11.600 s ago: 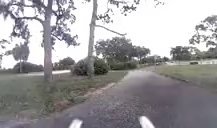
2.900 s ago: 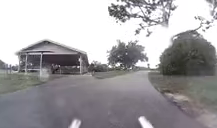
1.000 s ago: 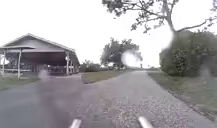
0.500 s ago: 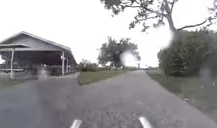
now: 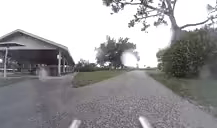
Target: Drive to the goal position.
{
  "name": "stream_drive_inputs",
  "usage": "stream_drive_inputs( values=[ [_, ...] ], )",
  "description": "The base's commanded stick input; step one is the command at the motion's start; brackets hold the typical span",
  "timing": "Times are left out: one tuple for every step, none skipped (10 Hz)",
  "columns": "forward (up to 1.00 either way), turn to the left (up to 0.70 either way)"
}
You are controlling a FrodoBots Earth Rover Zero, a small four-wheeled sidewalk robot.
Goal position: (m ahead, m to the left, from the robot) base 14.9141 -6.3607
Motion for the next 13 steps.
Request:
stream_drive_inputs(
  values=[
    [0.7,-0.35],
    [0.7,-0.34],
    [0.7,-0.26],
    [0.7,-0.14],
    [0.7,0.0],
    [0.7,0.0],
    [0.7,0.0],
    [0.7,0.0],
    [0.7,0.0],
    [0.7,-0.1],
    [0.7,-0.26],
    [0.7,-0.32],
    [0.7,-0.35]
  ],
)
